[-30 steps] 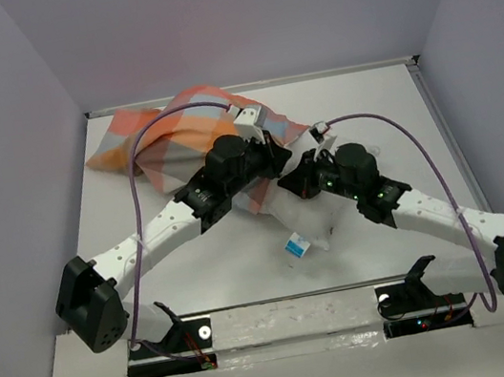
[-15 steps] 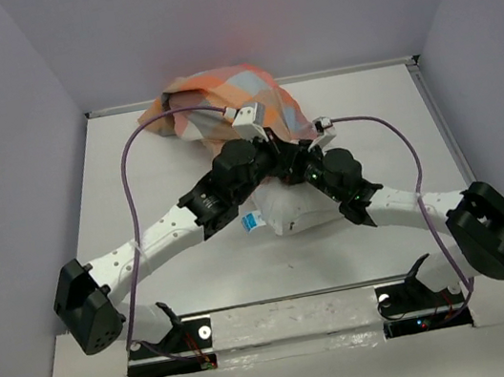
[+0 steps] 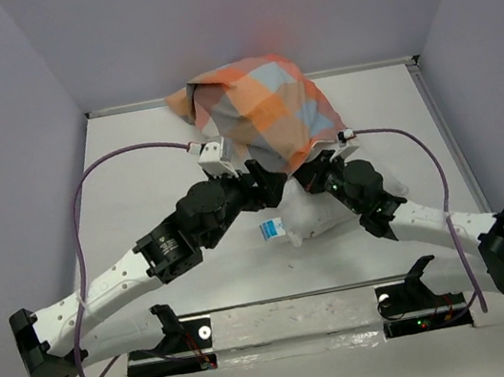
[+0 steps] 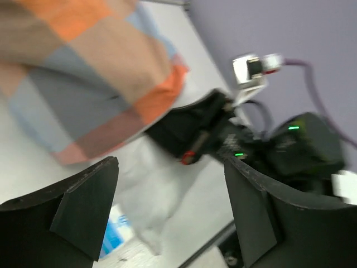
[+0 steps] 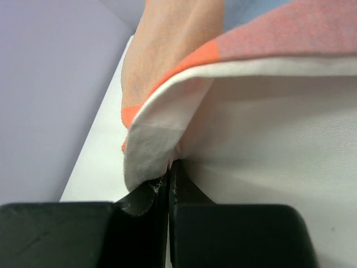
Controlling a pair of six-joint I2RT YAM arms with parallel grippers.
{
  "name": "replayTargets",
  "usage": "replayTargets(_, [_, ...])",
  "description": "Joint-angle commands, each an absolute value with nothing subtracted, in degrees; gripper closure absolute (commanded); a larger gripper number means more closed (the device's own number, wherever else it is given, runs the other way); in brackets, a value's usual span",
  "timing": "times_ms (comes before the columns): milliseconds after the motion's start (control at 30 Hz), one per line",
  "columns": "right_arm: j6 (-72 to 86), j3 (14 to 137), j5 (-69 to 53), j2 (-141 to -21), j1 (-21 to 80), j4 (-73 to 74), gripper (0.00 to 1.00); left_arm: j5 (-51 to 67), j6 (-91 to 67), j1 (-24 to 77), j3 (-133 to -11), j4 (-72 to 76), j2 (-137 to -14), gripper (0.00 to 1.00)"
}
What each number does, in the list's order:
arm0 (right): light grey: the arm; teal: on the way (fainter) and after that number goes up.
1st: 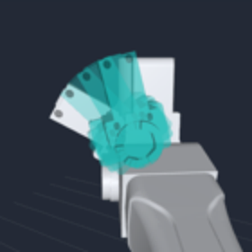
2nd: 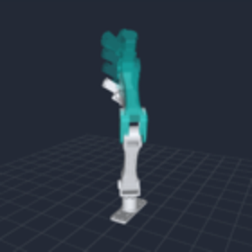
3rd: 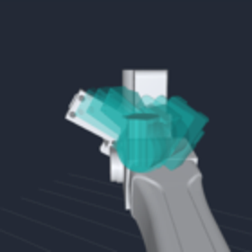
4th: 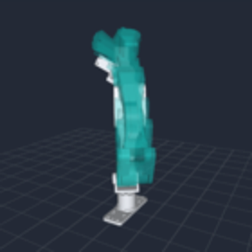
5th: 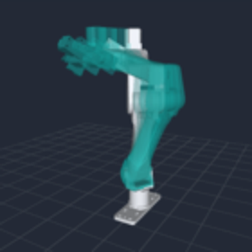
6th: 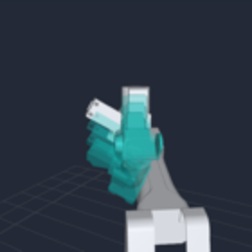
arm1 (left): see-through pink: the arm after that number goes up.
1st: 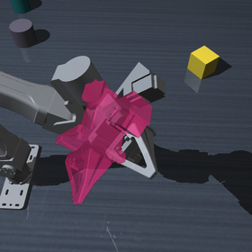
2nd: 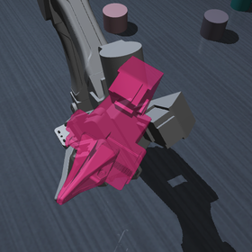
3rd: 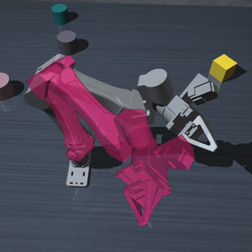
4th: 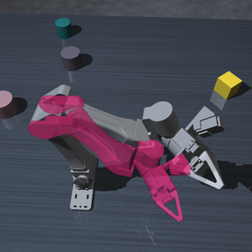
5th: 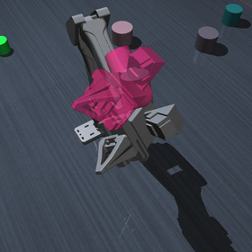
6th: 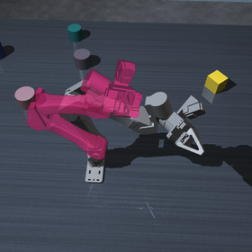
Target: Put the pillow into the pillowcase
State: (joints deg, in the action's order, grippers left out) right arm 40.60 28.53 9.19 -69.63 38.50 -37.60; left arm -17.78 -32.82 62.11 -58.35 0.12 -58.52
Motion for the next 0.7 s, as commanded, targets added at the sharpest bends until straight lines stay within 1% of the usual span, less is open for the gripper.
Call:
replayTargets(0, [35.96, 31.20, 7.22, -63.99, 37.27, -29.46, 1.00, -31.10, -31.29, 61.09, -49.41, -3.43, -57.83, 0.16])
replayTargets(100, [35.16, 31.73, 2.04, -60.57, 35.77, -23.83, 1.00, -31.82, -28.23, 60.56, -41.25, 2.35, -60.81, 0.21])
replayTargets(200, [33.66, 32.87, -0.52, -57.22, 34.72, -18.82, 1.00, -32.34, -24.19, 60.56, -38.59, 9.56, -68.09, 0.22])
replayTargets(233, [33.23, 33.22, -1.75, -56.26, 34.72, -17.50, 1.00, -32.43, -24.17, 60.56, -38.41, 11.15, -68.11, 0.22])
replayTargets(367, [32.43, 34.71, -3.60, -52.74, 33.32, -12.67, 1.00, -31.38, -17.34, 60.56, -37.97, 20.90, -75.40, 0.22])
replayTargets(667, [33.14, 36.65, -6.59, -53.53, 32.26, -11.95, 1.00, -20.58, -10.90, 60.56, -39.02, 35.77, -86.83, 0.21])
